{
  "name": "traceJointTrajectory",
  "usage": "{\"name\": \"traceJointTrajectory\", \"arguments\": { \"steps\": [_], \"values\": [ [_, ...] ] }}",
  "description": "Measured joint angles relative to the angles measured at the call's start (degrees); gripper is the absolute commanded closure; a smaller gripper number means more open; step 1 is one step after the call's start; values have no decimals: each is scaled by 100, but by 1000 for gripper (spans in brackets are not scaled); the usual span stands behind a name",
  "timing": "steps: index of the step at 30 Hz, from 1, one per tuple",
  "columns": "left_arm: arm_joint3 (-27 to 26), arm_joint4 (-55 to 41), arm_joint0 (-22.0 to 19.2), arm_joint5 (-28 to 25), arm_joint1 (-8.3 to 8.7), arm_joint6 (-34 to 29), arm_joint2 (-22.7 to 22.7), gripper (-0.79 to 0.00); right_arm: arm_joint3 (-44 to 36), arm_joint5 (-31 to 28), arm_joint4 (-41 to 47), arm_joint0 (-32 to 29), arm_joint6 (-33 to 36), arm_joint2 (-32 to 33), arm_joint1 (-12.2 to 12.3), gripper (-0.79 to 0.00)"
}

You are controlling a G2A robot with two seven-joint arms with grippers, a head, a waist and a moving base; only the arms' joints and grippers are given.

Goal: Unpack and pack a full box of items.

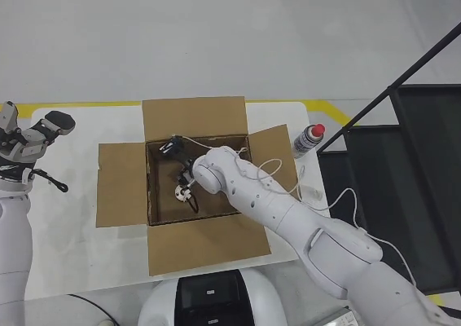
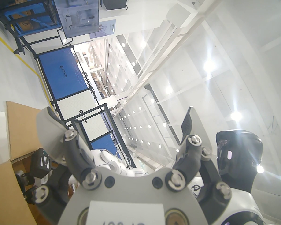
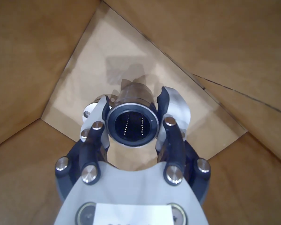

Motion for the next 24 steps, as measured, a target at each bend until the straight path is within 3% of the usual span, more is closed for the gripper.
{"name": "traceJointTrajectory", "arguments": {
  "steps": [7,11,17,24],
  "values": [
    [0,0,0,0,0,0,0,-785,-1382,466,-794,-641,409,246,295,0],
    [0,0,0,0,0,0,0,-785,-2989,583,-1629,-1418,1030,762,687,0],
    [0,0,0,0,0,0,0,-785,-5606,-120,-2516,-2948,1676,1844,1216,0],
    [0,0,0,0,0,0,0,-785,-7417,-980,-2180,-4356,1633,3141,1525,0]
  ]
}}
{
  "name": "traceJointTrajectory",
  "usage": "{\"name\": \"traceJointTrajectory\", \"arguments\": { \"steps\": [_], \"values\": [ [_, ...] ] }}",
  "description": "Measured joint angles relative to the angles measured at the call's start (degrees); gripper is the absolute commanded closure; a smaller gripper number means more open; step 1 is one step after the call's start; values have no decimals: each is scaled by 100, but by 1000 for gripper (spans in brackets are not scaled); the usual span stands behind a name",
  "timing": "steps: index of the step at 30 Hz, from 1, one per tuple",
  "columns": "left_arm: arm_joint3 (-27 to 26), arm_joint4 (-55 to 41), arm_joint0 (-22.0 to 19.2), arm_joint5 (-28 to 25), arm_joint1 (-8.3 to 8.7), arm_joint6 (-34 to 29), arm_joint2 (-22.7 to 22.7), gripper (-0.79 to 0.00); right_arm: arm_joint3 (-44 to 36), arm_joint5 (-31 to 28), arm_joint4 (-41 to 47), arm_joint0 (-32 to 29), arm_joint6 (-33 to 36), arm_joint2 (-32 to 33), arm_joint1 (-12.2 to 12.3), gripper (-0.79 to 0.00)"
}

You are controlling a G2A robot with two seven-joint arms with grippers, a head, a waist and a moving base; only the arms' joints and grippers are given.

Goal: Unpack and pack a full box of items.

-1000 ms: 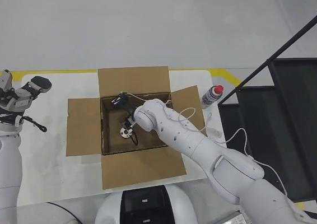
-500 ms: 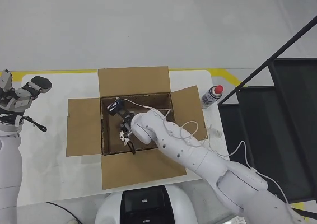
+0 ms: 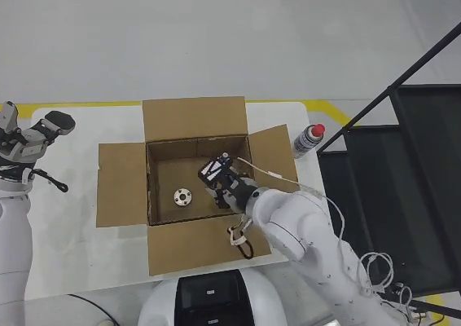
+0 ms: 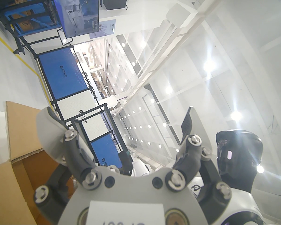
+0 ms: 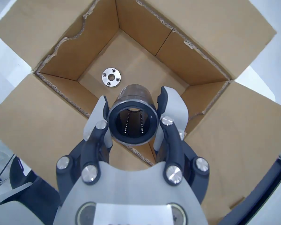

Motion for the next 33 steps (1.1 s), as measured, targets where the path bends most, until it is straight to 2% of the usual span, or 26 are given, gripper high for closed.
{"name": "traceJointTrajectory", "arguments": {
  "steps": [6,11,15,33],
  "values": [
    [0,0,0,0,0,0,0,-785,-903,-627,858,-1185,-205,1158,177,0],
    [0,0,0,0,0,0,0,-785,-944,-1092,1628,-1936,-474,2093,281,0],
    [0,0,0,0,0,0,0,-785,-877,-1366,2183,-2286,-680,2595,332,0],
    [0,0,0,0,0,0,0,-785,-867,-1386,2213,-2292,-689,2618,334,0]
  ]
}}
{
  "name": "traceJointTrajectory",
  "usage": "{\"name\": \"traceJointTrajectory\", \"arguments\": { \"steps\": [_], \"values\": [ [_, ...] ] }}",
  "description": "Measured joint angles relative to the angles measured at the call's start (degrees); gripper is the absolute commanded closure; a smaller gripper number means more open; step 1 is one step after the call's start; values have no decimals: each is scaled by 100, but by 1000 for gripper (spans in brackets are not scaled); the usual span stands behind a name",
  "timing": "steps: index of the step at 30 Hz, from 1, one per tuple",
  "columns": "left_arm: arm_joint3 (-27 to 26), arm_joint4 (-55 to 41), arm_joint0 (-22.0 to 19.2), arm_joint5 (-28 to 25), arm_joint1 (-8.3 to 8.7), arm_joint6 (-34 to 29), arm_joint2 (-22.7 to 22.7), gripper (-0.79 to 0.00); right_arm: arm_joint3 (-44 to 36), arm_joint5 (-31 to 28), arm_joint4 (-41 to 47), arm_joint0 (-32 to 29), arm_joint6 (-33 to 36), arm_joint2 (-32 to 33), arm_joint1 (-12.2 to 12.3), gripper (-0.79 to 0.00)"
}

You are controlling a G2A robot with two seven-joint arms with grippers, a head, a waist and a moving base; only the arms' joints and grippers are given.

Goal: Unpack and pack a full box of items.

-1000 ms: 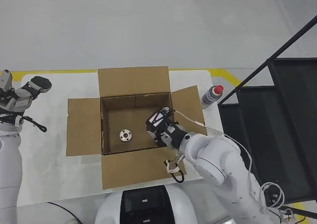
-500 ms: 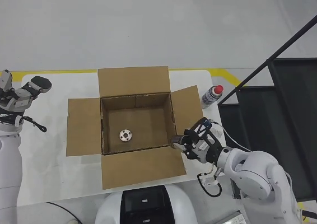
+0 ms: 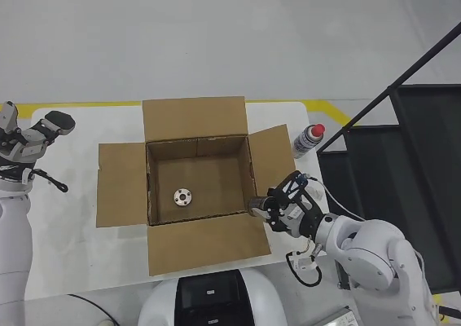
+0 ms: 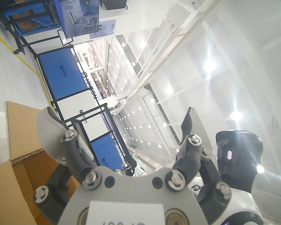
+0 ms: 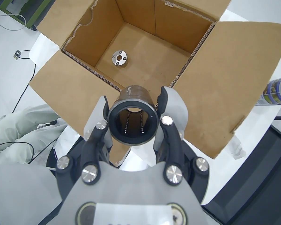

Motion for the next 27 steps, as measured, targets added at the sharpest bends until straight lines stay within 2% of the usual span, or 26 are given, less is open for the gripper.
{"name": "traceJointTrajectory", "arguments": {
  "steps": [7,10,15,19,23,27],
  "values": [
    [0,0,0,0,0,0,0,-785,68,-198,-145,-67,214,-183,57,0],
    [0,0,0,0,0,0,0,-785,-61,-282,82,-259,348,98,104,0],
    [0,0,0,0,0,0,0,-785,-77,-747,679,-794,346,872,194,0],
    [0,0,0,0,0,0,0,-785,-76,-853,664,-1210,185,1390,235,0],
    [0,0,0,0,0,0,0,-785,21,-721,648,-1494,-46,1660,255,0],
    [0,0,0,0,0,0,0,-785,407,-460,551,-1435,-351,1763,269,0]
  ]
}}
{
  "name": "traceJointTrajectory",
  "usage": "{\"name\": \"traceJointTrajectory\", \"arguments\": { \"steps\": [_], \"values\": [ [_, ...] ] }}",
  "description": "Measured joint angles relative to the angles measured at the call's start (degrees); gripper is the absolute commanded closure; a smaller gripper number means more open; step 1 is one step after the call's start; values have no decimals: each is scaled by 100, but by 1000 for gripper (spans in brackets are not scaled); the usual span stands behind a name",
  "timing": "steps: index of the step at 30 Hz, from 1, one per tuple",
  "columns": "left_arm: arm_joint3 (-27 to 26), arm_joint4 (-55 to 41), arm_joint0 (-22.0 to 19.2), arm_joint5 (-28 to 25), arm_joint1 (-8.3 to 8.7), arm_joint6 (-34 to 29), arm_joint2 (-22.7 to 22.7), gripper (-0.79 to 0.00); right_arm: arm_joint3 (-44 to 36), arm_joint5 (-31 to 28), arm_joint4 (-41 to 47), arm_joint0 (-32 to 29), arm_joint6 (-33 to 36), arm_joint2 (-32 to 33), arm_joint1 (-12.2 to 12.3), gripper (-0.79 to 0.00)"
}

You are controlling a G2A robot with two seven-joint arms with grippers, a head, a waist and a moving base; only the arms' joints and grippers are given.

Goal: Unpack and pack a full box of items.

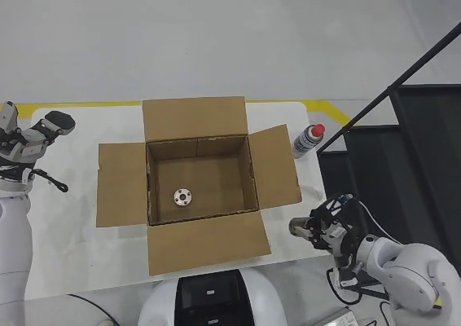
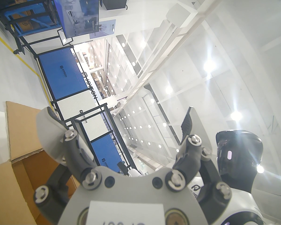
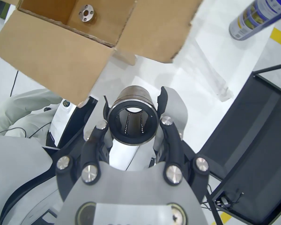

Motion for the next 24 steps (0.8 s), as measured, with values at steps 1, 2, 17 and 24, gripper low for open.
{"name": "traceJointTrajectory", "arguments": {
  "steps": [1,2,17,24],
  "values": [
    [0,0,0,0,0,0,0,-785,132,49,-9,60,-47,-23,5,0],
    [0,0,0,0,0,0,0,-785,332,115,-15,174,-95,-67,12,0],
    [0,0,0,0,0,0,0,-785,2510,979,-499,1737,12,-842,105,0],
    [0,0,0,0,0,0,0,-785,2992,1292,-879,2017,-135,-1220,114,0]
  ]
}}
